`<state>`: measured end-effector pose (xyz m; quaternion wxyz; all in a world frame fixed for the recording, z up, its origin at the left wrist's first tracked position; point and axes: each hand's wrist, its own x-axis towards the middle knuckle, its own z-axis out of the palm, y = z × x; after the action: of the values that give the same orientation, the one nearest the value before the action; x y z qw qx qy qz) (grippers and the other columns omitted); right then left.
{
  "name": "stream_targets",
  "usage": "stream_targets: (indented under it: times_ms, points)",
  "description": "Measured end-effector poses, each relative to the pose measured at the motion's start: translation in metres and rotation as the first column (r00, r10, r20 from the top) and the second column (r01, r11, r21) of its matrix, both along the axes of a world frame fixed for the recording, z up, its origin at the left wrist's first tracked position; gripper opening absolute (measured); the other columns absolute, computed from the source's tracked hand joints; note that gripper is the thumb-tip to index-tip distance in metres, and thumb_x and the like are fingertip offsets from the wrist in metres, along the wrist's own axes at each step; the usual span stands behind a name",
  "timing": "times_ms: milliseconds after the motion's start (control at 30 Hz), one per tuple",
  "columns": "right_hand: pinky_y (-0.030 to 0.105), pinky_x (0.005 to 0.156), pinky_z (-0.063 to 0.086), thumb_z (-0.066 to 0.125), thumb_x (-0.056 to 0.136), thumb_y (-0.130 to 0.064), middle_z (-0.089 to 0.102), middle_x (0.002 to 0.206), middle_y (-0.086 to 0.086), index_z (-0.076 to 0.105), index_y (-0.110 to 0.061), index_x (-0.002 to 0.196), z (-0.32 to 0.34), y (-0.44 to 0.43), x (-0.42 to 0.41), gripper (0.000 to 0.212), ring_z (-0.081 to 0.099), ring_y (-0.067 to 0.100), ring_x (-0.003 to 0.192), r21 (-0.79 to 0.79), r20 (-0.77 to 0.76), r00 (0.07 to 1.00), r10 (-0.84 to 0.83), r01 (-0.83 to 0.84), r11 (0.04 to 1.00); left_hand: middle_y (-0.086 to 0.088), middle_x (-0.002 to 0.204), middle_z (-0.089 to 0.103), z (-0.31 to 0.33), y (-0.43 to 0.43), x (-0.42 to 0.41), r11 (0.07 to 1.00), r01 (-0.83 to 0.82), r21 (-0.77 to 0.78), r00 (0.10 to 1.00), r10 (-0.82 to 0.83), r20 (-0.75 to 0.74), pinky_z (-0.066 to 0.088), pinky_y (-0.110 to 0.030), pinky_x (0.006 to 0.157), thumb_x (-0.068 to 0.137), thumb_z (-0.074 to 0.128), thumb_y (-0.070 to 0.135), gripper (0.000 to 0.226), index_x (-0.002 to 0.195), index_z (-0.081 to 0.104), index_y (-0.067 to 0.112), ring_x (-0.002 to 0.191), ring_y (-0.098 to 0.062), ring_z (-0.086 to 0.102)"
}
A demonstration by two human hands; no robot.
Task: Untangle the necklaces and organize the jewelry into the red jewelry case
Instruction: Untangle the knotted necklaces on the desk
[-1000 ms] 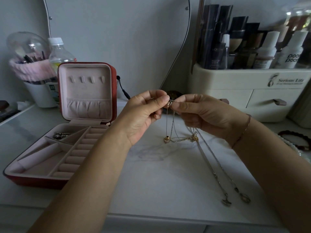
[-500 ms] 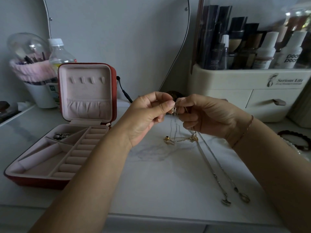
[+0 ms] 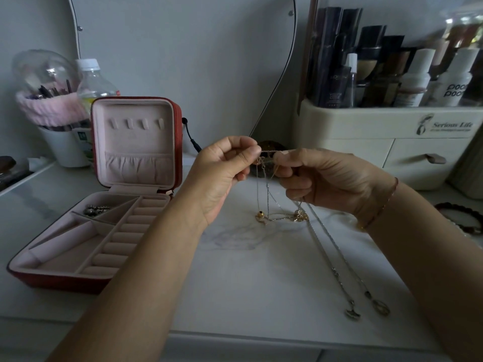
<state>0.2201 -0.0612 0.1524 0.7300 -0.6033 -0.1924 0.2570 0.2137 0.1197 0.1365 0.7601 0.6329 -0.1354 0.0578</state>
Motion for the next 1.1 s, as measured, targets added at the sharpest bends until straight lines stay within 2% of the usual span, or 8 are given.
stream_targets:
  times_ms: [233,433,500,667,833,933,1000,1100]
  points:
    - [0.019,0.047,0.021,0.057,0.08,-0.016,0.043,0.061,-0.004,0.05,-0.014,0.064,0.002,-0.001,-0.002,0.017,0.031,0.006,0.046,-0.022,0.058,0.998,0.027,-0.025,0.999,0.007,0.065,0.061,0.003,0.0,0.0,0.992,-0.055,-0.118,0.998,0.053,-0.022,0.04,-0.018,0.06,0.088,0.059,0.004,0.015,0.083,0.063,0.017,0.059,-0.005,0.053]
    - [0.015,0.044,0.033,0.062,0.07,-0.018,0.045,0.063,0.0,0.053,-0.011,0.07,-0.003,0.003,-0.001,0.011,0.036,0.007,0.048,-0.289,0.196,0.98,-0.018,0.075,0.954,0.006,0.064,0.066,0.006,0.001,-0.002,0.982,0.012,-0.188,0.999,-0.022,-0.046,0.043,-0.016,0.059,0.088,0.058,0.004,0.013,0.086,0.059,0.016,0.058,-0.005,0.057]
    - [0.015,0.044,0.035,0.063,0.069,-0.02,0.045,0.064,0.001,0.054,-0.011,0.071,-0.005,0.004,-0.001,0.013,0.037,0.007,0.048,-0.325,0.201,0.979,-0.025,0.09,0.941,0.006,0.066,0.067,0.006,0.001,-0.002,0.983,0.015,-0.18,0.999,-0.024,-0.043,0.044,-0.016,0.06,0.087,0.059,0.005,0.012,0.086,0.059,0.017,0.059,-0.005,0.058]
    - [0.015,0.045,0.035,0.075,0.07,-0.018,0.046,0.065,0.0,0.06,-0.01,0.082,-0.003,0.004,-0.001,0.021,0.037,0.006,0.049,-0.298,0.179,0.983,-0.033,0.087,0.951,0.007,0.068,0.069,0.005,0.002,-0.002,0.995,-0.028,-0.1,0.999,0.023,-0.045,0.043,-0.02,0.069,0.084,0.064,0.011,0.011,0.085,0.059,0.021,0.065,-0.002,0.062]
    - [0.015,0.044,0.03,0.069,0.073,-0.02,0.041,0.055,-0.005,0.063,-0.008,0.092,-0.002,0.007,-0.002,0.024,0.031,0.006,0.047,-0.242,0.176,0.981,-0.085,0.127,0.962,0.008,0.067,0.068,0.005,0.001,-0.002,0.996,-0.031,-0.086,0.999,0.027,-0.039,0.043,-0.017,0.066,0.082,0.065,0.011,0.012,0.086,0.059,0.021,0.064,-0.002,0.061]
    - [0.018,0.045,0.021,0.069,0.074,-0.024,0.036,0.055,-0.005,0.063,-0.003,0.105,-0.004,0.009,-0.002,0.038,0.024,0.008,0.049,-0.183,0.207,0.971,-0.124,0.163,0.97,0.008,0.068,0.068,0.004,-0.001,-0.003,0.997,-0.018,-0.077,0.999,0.016,-0.028,0.044,-0.015,0.064,0.082,0.066,0.01,0.013,0.087,0.059,0.02,0.064,-0.002,0.061]
    - [0.021,0.047,0.015,0.068,0.074,-0.026,0.034,0.055,-0.005,0.063,0.0,0.105,-0.005,0.012,-0.004,0.041,0.02,0.01,0.05,-0.144,0.231,0.963,-0.142,0.179,0.973,0.008,0.068,0.068,0.004,-0.002,-0.004,0.998,-0.005,-0.065,1.0,0.003,-0.029,0.043,-0.017,0.067,0.076,0.069,0.014,0.017,0.087,0.059,0.021,0.065,-0.002,0.062]
    - [0.022,0.047,0.016,0.067,0.073,-0.027,0.036,0.052,-0.005,0.064,0.004,0.101,-0.006,0.015,-0.005,0.042,0.021,0.01,0.048,-0.127,0.256,0.95,-0.176,0.214,0.969,0.008,0.068,0.068,0.004,-0.005,-0.004,0.998,0.015,-0.067,0.999,-0.017,-0.029,0.042,-0.02,0.069,0.063,0.07,0.022,0.027,0.087,0.06,0.021,0.067,-0.003,0.062]
